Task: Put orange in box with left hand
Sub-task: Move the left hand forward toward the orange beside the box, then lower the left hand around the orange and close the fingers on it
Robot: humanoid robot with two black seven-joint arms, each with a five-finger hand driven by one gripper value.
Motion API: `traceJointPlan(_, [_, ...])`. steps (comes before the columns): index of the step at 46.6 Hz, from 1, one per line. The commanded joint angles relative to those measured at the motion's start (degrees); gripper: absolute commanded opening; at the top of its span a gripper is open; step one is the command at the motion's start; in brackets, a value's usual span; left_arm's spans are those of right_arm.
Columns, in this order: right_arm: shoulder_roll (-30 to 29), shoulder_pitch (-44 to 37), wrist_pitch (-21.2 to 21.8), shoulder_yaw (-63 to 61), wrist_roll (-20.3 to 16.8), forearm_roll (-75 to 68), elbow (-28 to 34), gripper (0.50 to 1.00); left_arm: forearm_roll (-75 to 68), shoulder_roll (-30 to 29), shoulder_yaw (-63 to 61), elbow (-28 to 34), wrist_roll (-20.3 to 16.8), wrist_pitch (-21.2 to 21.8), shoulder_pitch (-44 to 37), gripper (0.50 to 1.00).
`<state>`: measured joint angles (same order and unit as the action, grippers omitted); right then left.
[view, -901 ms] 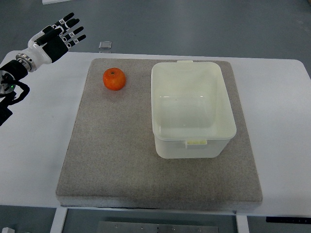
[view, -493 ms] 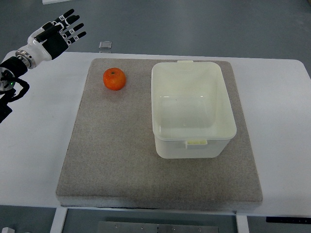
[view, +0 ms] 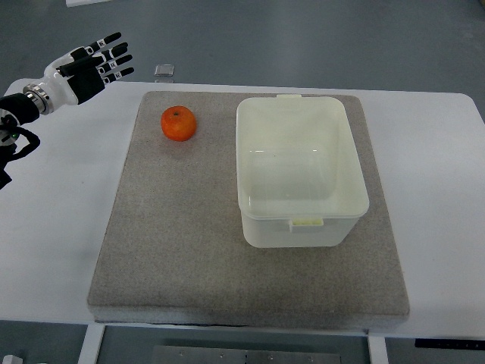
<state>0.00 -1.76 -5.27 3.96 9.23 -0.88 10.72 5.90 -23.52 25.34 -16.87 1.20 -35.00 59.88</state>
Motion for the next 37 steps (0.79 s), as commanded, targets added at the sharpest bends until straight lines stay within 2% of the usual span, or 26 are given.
traceJointPlan(1, [0.0, 0.0, 0.0, 0.0, 0.0, 0.0, 0.0, 0.932, -5.27, -0.21, -0.2, -0.09, -1.81, 0.0, 0.76, 0.992])
traceJointPlan(11, [0.0, 0.0, 0.0, 0.0, 0.0, 0.0, 0.0, 0.932, -21.61, -0.82, -0.03, -2.81, -6.12, 0.0, 2.08, 0.992])
traceJointPlan(18, [0.0, 0.0, 0.0, 0.0, 0.0, 0.0, 0.0, 0.932, -31.55, -1.96, -0.55, -5.36, -10.95, 0.0, 3.4, 0.992])
traceJointPlan(23, [0.0, 0.0, 0.0, 0.0, 0.0, 0.0, 0.0, 0.932, -39.45, -1.88, -1.16, -6.94, -12.27, 0.0, 4.27, 0.992])
traceJointPlan(37, [0.0, 0.0, 0.0, 0.0, 0.0, 0.0, 0.0, 0.932, -61.96, -1.61, -4.59, -14.76, -14.21, 13.2, 4.28, 0.99])
